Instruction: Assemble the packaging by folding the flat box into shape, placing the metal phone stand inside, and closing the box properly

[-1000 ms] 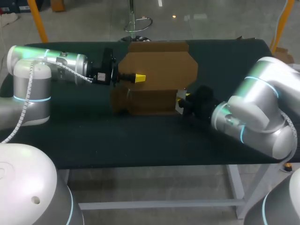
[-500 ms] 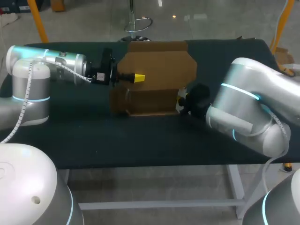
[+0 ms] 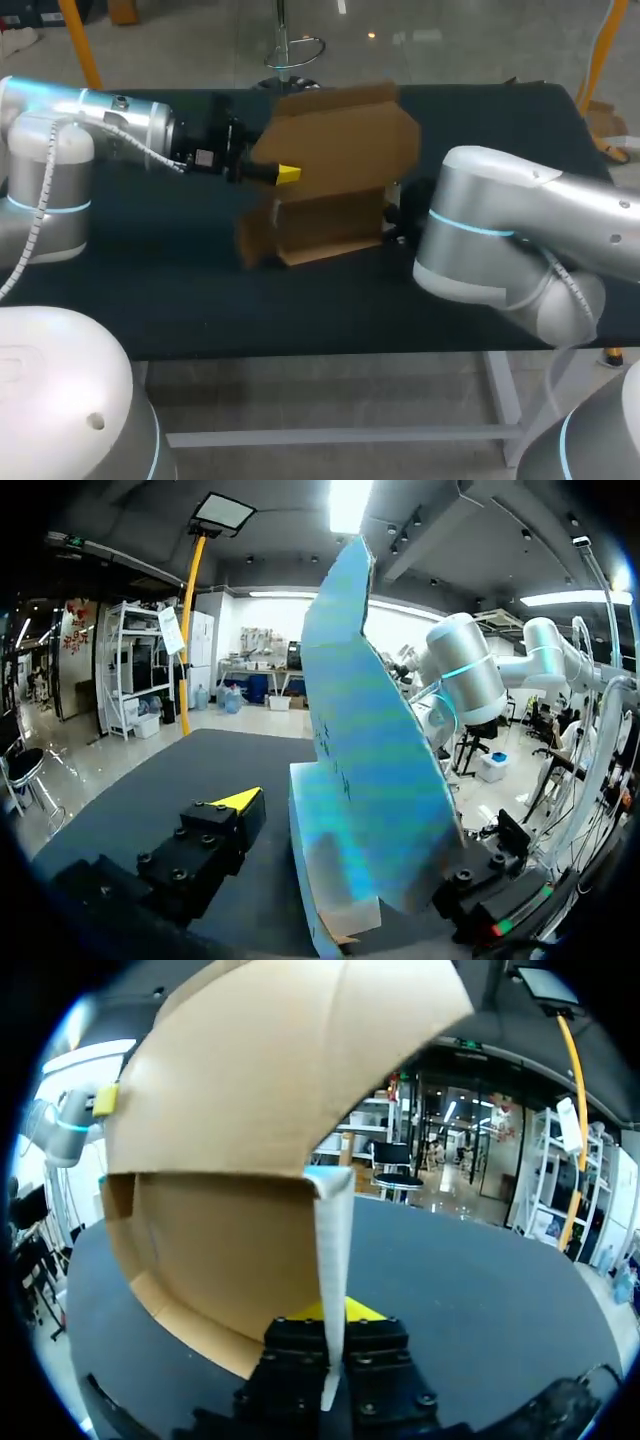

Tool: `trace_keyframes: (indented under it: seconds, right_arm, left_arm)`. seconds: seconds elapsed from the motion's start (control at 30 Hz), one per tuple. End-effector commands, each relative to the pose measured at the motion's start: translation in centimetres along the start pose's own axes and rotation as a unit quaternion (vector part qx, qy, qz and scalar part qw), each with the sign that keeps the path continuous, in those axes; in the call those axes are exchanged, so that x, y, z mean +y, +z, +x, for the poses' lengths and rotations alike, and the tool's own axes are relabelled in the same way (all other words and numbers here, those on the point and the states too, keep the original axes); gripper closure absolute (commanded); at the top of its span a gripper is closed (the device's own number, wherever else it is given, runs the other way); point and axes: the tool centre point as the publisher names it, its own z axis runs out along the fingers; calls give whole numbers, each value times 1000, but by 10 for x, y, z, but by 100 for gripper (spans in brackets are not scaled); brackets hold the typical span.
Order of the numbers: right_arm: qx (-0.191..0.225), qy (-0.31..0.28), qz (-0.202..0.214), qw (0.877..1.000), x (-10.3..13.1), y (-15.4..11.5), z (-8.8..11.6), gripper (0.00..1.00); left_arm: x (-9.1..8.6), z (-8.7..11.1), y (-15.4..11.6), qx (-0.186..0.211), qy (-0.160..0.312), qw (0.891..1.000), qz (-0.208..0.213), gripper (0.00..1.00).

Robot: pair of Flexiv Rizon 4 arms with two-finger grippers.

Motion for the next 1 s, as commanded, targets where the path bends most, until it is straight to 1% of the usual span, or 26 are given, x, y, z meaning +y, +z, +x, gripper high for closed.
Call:
trace_keyframes:
  seconds: [0.03,0.17,0.23,0.3,0.4,0.57,0.87,0.93,1.0]
  right_arm:
    - [-159,5,6,987,-2,-2,-1,100]
    - [-146,8,21,989,-4,-3,-7,100]
    - [-132,12,33,991,-5,-3,-11,100]
    - [-116,17,35,993,-6,-3,-13,100]
    - [-93,18,39,995,-6,-4,-17,100]
    - [-66,18,34,997,-6,-7,-22,100]
    - [-16,21,25,999,-2,-9,-28,100]
    - [6,22,24,999,-2,-9,-30,100]
    - [16,24,23,999,-2,-9,-32,100]
  left_arm:
    - [-16,26,-25,-40,13,999,-25,0]
    - [-22,39,-39,-47,37,997,-46,0]
    - [-23,44,-44,-54,44,996,-55,0]
    - [-23,49,-49,-77,45,994,-66,0]
    - [-21,54,-59,-110,45,990,-72,0]
    - [-18,58,-72,-140,41,986,-81,0]
    - [-22,65,-93,-177,50,978,-102,0]
    - [-23,66,-98,-185,47,977,-93,0]
    - [-22,67,-102,-193,46,976,-96,0]
